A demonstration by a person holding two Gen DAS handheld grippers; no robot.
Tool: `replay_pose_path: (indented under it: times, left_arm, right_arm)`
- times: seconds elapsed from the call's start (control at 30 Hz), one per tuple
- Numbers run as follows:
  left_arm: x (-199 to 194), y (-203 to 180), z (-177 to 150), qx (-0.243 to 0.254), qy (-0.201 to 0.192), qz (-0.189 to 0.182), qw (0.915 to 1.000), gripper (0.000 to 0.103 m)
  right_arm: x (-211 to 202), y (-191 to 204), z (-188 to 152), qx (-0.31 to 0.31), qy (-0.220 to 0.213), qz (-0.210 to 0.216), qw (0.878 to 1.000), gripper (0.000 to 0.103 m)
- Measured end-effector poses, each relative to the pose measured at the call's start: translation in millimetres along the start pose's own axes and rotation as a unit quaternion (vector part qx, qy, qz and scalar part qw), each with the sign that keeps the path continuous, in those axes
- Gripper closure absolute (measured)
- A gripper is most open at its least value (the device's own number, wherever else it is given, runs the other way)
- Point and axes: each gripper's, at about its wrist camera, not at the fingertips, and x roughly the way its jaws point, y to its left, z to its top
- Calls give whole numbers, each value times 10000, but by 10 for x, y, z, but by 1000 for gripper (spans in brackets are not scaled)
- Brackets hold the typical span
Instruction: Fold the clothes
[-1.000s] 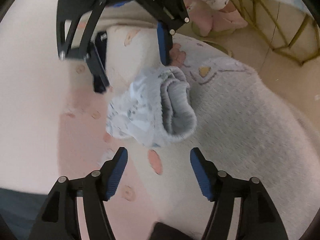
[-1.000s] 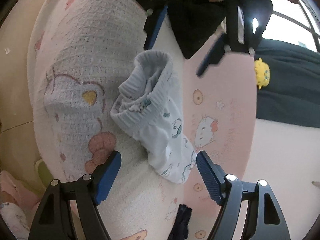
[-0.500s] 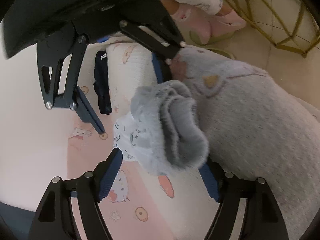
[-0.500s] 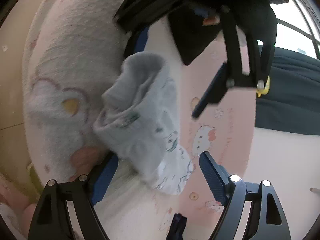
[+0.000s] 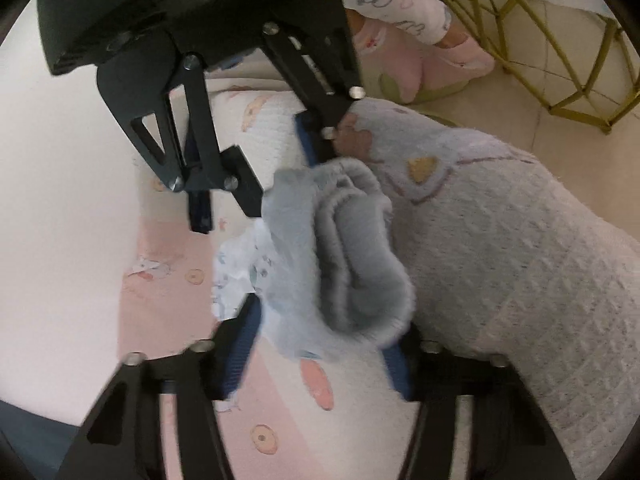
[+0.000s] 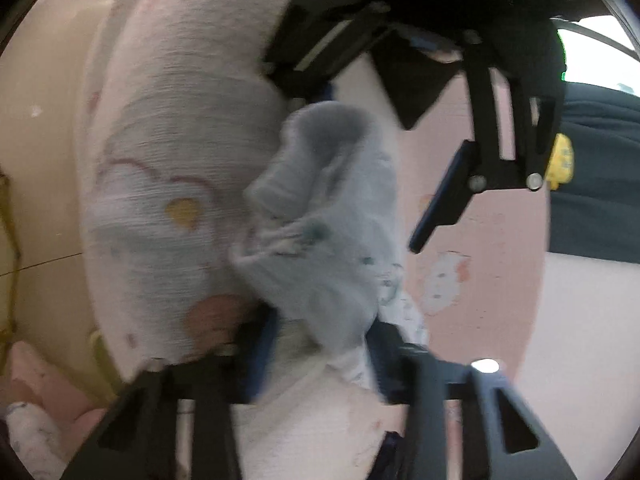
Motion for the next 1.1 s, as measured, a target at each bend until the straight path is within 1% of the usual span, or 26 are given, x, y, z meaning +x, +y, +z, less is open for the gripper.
replay_pose_path:
  times: [0.03,0.07,0.17,0.2,0.27,0.3,0.4,0.43,0.5,0.63,0.73,0.87,0.93,1.0,1.03,1.1]
  left_arm:
    - [53,78,26,-24,8,-91,10000,75]
    - [59,53,34,-50,35,-168,9998,83]
    - [60,27,66,-265,141,-262,9992,88]
    - [60,30,72,-368,177,-315,9987,88]
    - [85,149,98,-731,277,-591,9952,88]
    - [102,220,114,-943,327,-751,9922,88]
    - [121,343,135,-1238,399,-998,9865,87]
    - [113,384,121,-1343,441,-1040,9845,85]
    - [91,489,115,-1620,488,-1166,9787,85]
    - [30,637,-31,-2063,568,-1182,9697,85]
    - [32,804,-104,-2424,564,-1317,9595,85]
    - [46,1013,-135,-2766,547,-1436,9486,85]
    - [60,1128,-187,-3052,537,-1558,9379,85]
    - [80,1260,-246,-3382,582,-1497,9273,85]
    - [90,1325,-276,-3545,604,-1465,9215,85]
    - [111,1457,-336,-3870,645,-1404,9090,85]
  right_arm:
    - [0,5,10,32,28,53,10000,75]
    - [2,1,24,94,70,88,9999,76]
    - [-5,-11,43,207,117,210,9995,77]
    - [-10,-17,37,240,96,273,9993,79]
    - [-16,-67,18,409,49,467,9981,80]
    - [-14,-107,13,530,36,587,9969,80]
    - [-12,-230,-13,894,-15,931,9916,81]
    - [-11,-272,-25,1015,-35,1040,9894,81]
    - [-18,-342,-47,1206,-100,1189,9855,81]
    - [-87,-440,-80,1386,-282,1342,9808,81]
    - [-88,-601,-155,1561,-380,1540,9749,81]
    - [-68,-860,-292,2040,-487,1752,9619,81]
    - [-76,-964,-361,2296,-553,1894,9531,81]
    - [-82,-1059,-443,2553,-626,2020,9435,81]
    - [-76,-1110,-491,2727,-660,2094,9367,81]
    - [-50,-1211,-595,3139,-725,2253,9195,81]
